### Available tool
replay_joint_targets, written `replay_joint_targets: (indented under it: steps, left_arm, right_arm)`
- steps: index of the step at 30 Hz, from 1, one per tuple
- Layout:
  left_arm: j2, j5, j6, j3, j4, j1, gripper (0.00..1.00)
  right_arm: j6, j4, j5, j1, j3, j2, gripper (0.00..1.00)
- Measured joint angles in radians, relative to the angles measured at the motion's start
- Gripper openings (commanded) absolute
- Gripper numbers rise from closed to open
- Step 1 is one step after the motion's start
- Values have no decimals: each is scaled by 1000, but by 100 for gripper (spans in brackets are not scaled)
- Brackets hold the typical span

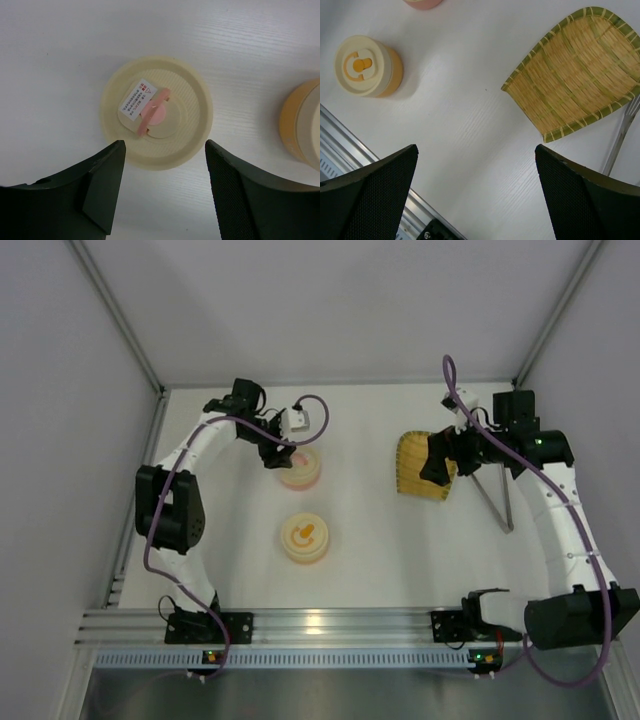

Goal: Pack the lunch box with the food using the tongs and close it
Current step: Close the box lid on the packing box.

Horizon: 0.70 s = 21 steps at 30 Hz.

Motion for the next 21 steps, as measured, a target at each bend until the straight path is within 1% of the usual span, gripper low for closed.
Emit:
replay_joint_targets:
  steps: [4, 7, 12, 18, 21]
  left_arm:
    - [33, -61, 28, 7, 16, -25, 71]
    - [61, -89, 41, 40, 17, -38, 71]
    - [93, -117, 57, 84, 19, -53, 71]
    - [126, -138, 71, 98, 18, -72, 71]
    - [146, -139, 80, 111, 14, -81, 69]
  right_arm:
    - [0, -2, -16, -3, -8, 8, 99]
    - [0, -2, -23, -3, -8, 19, 99]
    - [0, -2, -36, -3, -15, 26, 100]
    - [1, -2, -44, -5, -30, 26, 99]
    - [1, -1, -46, -5, -36, 26, 99]
